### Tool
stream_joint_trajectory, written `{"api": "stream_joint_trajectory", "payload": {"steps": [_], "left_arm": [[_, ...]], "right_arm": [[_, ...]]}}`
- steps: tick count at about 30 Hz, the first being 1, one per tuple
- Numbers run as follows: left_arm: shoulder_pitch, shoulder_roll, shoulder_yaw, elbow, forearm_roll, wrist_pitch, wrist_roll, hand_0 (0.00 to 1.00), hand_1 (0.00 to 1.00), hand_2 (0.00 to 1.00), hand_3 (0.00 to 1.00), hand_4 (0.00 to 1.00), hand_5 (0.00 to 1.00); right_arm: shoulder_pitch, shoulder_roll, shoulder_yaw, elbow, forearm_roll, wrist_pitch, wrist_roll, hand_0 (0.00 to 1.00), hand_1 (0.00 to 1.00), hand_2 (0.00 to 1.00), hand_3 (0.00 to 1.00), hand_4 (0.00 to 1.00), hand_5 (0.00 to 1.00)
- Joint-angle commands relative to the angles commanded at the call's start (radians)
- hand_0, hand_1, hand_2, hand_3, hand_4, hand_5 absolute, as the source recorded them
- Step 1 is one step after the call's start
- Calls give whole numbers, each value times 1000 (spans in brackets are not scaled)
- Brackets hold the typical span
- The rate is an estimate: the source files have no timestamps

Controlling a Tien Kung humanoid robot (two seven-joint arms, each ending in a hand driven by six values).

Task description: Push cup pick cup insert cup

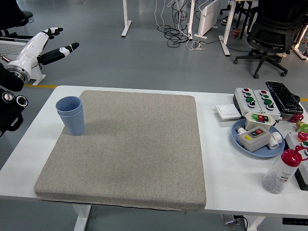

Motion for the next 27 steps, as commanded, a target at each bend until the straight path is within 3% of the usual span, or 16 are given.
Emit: {"api": "stream_joint_trajectory", "payload": {"steps": [2, 4, 5, 9, 10, 11, 16, 17, 22, 23, 27], "left_arm": [[55, -19, -69, -73, -85, 40, -6, 749, 731, 630, 677, 541, 998], [108, -36, -129, -149, -169, 39, -15, 749, 731, 630, 677, 541, 998], [144, -52, -166, -192, -214, 36, -12, 771, 734, 647, 737, 535, 998], [238, -88, -248, -342, -377, 20, -11, 771, 734, 647, 737, 535, 998], [251, -91, -254, -374, -416, 18, -12, 771, 734, 647, 737, 535, 998], [281, -108, -271, -418, -462, 21, -29, 796, 790, 727, 759, 534, 998], [383, -151, -311, -603, -670, 17, -83, 796, 790, 727, 759, 534, 998], [405, -165, -321, -636, -715, 8, -92, 807, 816, 759, 830, 539, 998], [525, -223, -332, -757, -908, 0, -117, 807, 816, 759, 830, 539, 998], [558, -240, -333, -782, -952, 8, -134, 785, 781, 737, 761, 527, 998], [704, -289, -338, -861, -960, 54, -239, 785, 781, 737, 761, 527, 998]], "right_arm": [[-1, 1, -1, 0, 2, 0, 0, 747, 684, 678, 570, 94, 491], [-3, 2, -2, 0, 3, 0, 0, 747, 684, 678, 570, 94, 491], [-4, 2, -2, 0, 4, 1, -1, 747, 684, 679, 570, 94, 491], [-7, 4, -3, 0, 7, 1, -1, 747, 684, 679, 570, 94, 491], [-7, 4, -4, 0, 8, 1, -1, 747, 684, 679, 570, 94, 491], [-8, 5, -4, 0, 9, 1, -1, 747, 684, 677, 570, 94, 490], [-11, 4, -4, -1, 7, 2, 0, 747, 684, 677, 570, 94, 490], [-12, 4, -4, -1, 5, 2, 0, 747, 684, 678, 569, 94, 490], [-12, 3, -7, -3, 11, 3, 3, 747, 684, 678, 569, 94, 490], [-11, 2, -7, -3, 9, 3, 3, 747, 684, 678, 567, 93, 490], [-11, 2, -10, -5, 16, 3, 7, 747, 684, 678, 567, 93, 490]]}}
